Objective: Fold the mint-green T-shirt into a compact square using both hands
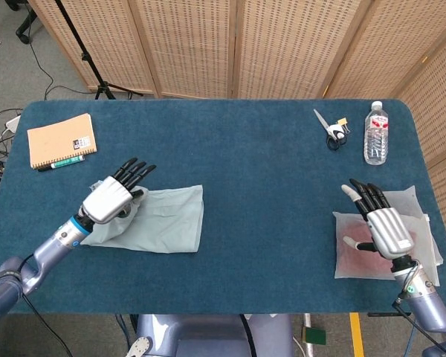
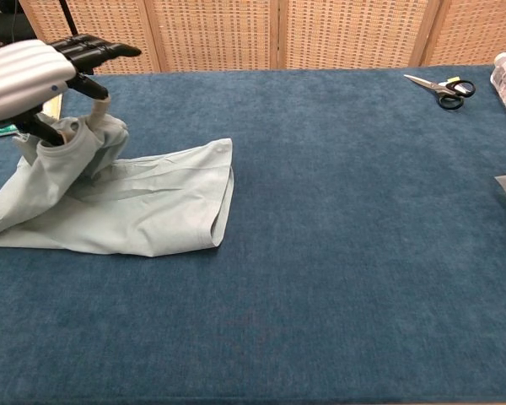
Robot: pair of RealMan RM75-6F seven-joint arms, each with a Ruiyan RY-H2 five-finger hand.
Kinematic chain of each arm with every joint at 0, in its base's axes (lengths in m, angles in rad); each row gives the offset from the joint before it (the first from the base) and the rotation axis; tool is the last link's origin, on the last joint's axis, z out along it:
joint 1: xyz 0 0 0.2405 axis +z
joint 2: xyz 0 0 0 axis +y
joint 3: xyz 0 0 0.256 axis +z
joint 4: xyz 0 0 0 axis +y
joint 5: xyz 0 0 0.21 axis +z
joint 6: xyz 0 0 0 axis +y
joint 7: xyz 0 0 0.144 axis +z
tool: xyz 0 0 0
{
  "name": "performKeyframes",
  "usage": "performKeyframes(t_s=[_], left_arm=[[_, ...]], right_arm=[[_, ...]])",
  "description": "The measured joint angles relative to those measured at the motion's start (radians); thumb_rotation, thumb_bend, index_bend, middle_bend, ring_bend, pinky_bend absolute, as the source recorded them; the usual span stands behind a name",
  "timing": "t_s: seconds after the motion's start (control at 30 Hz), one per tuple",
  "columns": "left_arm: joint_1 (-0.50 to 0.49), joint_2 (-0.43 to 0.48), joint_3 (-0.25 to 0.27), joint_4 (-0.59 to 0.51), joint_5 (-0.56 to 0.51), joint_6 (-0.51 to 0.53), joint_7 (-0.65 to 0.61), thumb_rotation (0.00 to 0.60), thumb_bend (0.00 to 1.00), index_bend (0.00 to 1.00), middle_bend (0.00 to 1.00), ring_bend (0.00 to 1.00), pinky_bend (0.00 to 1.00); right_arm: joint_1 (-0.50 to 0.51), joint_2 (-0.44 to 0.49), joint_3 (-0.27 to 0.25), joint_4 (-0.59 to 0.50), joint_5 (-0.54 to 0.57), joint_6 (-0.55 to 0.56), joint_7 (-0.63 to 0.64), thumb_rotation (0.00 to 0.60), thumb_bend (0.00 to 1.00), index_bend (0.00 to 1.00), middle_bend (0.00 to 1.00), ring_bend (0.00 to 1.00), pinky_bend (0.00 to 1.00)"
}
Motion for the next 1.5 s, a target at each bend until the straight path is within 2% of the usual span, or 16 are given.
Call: performKeyframes(t_s=[0.5, 0.9, 1.13, 1.4, 1.5], left_arm=[[-0.067, -0.049, -0.005, -0.098, 0.023, -0.095, 0.148, 0.6, 0.69, 0.75, 0.0, 0.0, 0.0], [-0.137, -0.097, -0.052, -0.148, -0.002, -0.201, 0.284, 0.6, 0.69, 0.75, 0.0, 0.0, 0.0], [-0.152, -0.125, -0.056, -0.154, -0.01, -0.244, 0.338, 0.6, 0.69, 0.75, 0.0, 0.0, 0.0], [-0.159, -0.169, -0.06, -0.111, -0.022, -0.269, 0.377, 0.6, 0.67, 0.75, 0.0, 0.0, 0.0], [-0.158, -0.182, -0.064, -0.104, -0.034, -0.282, 0.385, 0.6, 0.65, 0.69, 0.0, 0.0, 0.0]], right_arm=[[-0.002, 0.006, 0.002, 0.0, 0.0, 0.005, 0.016, 0.6, 0.0, 0.0, 0.0, 0.0, 0.0], [-0.005, 0.013, 0.003, 0.004, 0.0, 0.008, 0.039, 0.6, 0.0, 0.0, 0.0, 0.0, 0.0], [-0.006, 0.016, 0.003, 0.004, -0.001, 0.01, 0.046, 0.6, 0.0, 0.0, 0.0, 0.0, 0.0], [-0.007, 0.019, 0.003, 0.003, -0.003, 0.013, 0.052, 0.6, 0.0, 0.0, 0.0, 0.0, 0.0], [-0.007, 0.02, 0.002, 0.003, -0.004, 0.013, 0.053, 0.6, 0.0, 0.0, 0.0, 0.0, 0.0]])
